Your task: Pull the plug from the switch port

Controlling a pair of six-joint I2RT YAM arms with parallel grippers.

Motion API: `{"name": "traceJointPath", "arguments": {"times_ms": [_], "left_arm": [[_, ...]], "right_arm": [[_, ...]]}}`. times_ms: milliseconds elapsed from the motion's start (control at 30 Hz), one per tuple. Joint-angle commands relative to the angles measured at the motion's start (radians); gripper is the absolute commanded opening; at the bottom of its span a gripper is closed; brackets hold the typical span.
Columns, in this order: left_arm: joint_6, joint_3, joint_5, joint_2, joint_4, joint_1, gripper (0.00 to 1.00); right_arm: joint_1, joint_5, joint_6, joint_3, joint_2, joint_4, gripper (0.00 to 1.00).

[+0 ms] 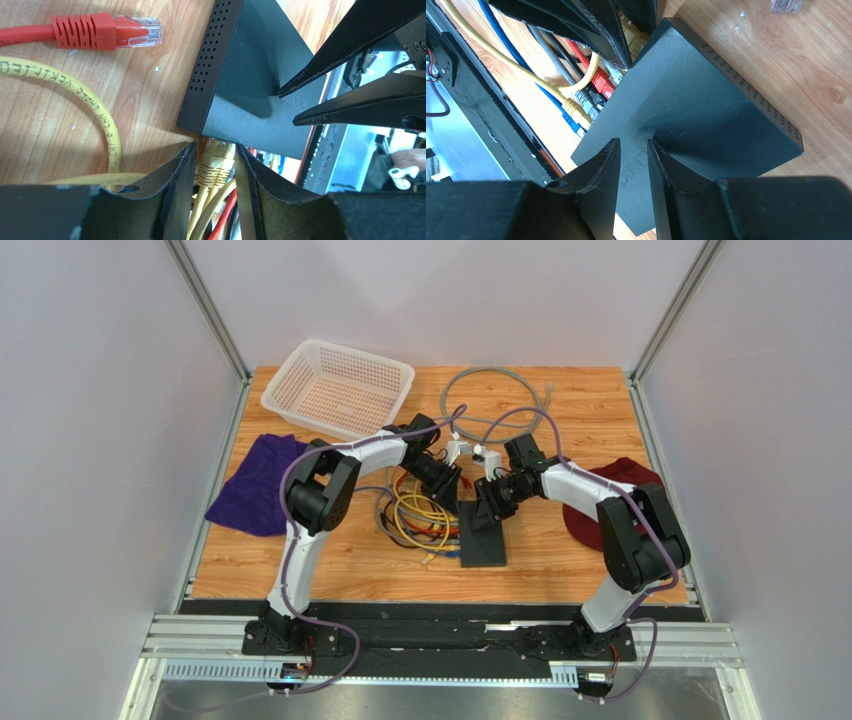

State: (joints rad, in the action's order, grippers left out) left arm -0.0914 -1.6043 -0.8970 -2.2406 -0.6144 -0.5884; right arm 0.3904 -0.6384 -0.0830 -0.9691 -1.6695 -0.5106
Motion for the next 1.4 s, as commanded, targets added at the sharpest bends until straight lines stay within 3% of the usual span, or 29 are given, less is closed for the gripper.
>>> {"name": "traceJointPath", "arguments": {"times_ms": [0, 1067, 1167, 1300, 1367], "left_arm": [[0.007, -0.046, -0.054, -0.045, -0.015, -0.007, 0.43], [0.071, -0.097, -0.158, -0.112, 0.005, 0.018, 0.32], [0.074, -0.098, -0.163, -0.114, 0.008, 0.018, 0.22], [0.073, -0.097, -0.166, -0.116, 0.007, 0.018, 0.00], [0.071, -0.097, -0.161, -0.114, 0.005, 0.019, 0.00]], "right_arm": [[0.005, 0.019, -0.012, -0.008, -0.027, 0.030, 0.33], [0.008, 0.042, -0.003, 0.001, -0.010, 0.041, 0.34], [0.011, 0.045, -0.003, 0.003, -0.009, 0.041, 0.35], [0.025, 0.075, -0.003, 0.009, -0.007, 0.052, 0.35], [0.037, 0.089, -0.006, 0.009, -0.007, 0.052, 0.35]]}}
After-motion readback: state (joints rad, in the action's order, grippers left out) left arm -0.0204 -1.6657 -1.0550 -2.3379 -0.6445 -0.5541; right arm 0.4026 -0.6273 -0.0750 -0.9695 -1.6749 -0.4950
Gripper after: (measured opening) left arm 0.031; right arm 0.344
